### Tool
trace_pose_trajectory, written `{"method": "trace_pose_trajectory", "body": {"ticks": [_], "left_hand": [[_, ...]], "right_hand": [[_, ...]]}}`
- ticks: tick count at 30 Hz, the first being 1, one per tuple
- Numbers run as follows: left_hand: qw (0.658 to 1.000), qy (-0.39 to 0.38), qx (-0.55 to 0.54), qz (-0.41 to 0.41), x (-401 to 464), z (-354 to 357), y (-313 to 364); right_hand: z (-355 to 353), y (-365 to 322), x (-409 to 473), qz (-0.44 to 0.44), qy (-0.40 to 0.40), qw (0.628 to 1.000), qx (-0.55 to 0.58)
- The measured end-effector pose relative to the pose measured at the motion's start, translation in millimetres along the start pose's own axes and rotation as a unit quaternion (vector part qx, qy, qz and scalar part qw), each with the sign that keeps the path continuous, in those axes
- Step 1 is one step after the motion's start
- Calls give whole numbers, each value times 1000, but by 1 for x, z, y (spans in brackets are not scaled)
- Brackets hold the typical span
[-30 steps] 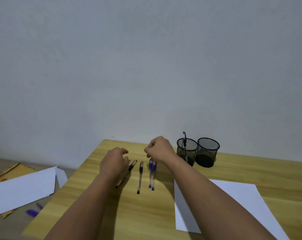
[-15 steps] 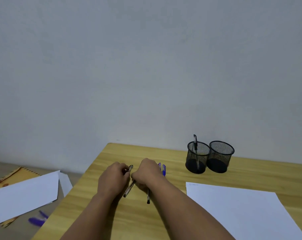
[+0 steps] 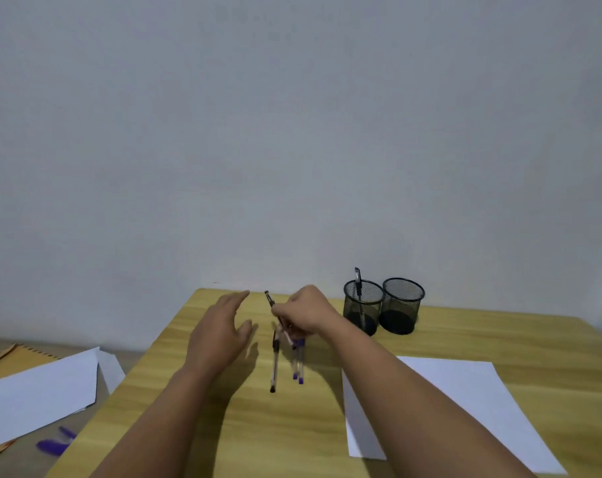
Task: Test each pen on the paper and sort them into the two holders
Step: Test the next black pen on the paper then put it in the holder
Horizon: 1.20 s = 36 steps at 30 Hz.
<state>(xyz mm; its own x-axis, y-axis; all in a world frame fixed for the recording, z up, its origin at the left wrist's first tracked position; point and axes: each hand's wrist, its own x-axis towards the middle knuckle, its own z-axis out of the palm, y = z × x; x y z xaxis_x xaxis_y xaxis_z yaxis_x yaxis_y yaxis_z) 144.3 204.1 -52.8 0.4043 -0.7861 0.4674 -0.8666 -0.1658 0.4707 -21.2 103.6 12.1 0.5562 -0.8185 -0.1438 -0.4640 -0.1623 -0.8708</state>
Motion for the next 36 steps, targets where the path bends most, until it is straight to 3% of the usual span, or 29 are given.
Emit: {"method": "trace_pose_trajectory", "body": {"ticks": [4, 9, 11, 14, 18, 22, 26, 28, 31, 33, 36], "left_hand": [[997, -12, -25, 75, -1, -3, 47], [992, -50, -76, 92, -7, 5, 106], [988, -56, -104, 97, -8, 9, 129], [976, -83, -177, 98, -9, 18, 167], [952, -165, -253, 56, -12, 31, 196], [919, -216, -330, -20, -14, 38, 221], [874, -278, -360, -172, -22, 40, 177], [902, -190, -317, -221, -25, 45, 139], [974, -99, -100, -179, -26, 59, 124], [987, -98, 16, -125, -23, 75, 127], [980, -114, 146, -68, -16, 91, 125]], "right_hand": [[-50, 14, -33, 16, -36, 997, 65], [-105, 40, -64, 30, -29, 977, 208], [-117, 46, -74, 30, -12, 953, 300], [-118, 55, -83, 2, 62, 947, 316], [-120, 74, -83, 2, 175, 932, 317], [-120, 82, -69, 64, 246, 896, 364], [-185, 97, -72, 115, 393, 793, 450], [-220, 100, -77, 95, 420, 806, 406], [-220, 94, -74, 54, 394, 856, 331], [-203, 97, -68, 40, 357, 882, 306], [-177, 118, -63, 24, 308, 903, 298]]}}
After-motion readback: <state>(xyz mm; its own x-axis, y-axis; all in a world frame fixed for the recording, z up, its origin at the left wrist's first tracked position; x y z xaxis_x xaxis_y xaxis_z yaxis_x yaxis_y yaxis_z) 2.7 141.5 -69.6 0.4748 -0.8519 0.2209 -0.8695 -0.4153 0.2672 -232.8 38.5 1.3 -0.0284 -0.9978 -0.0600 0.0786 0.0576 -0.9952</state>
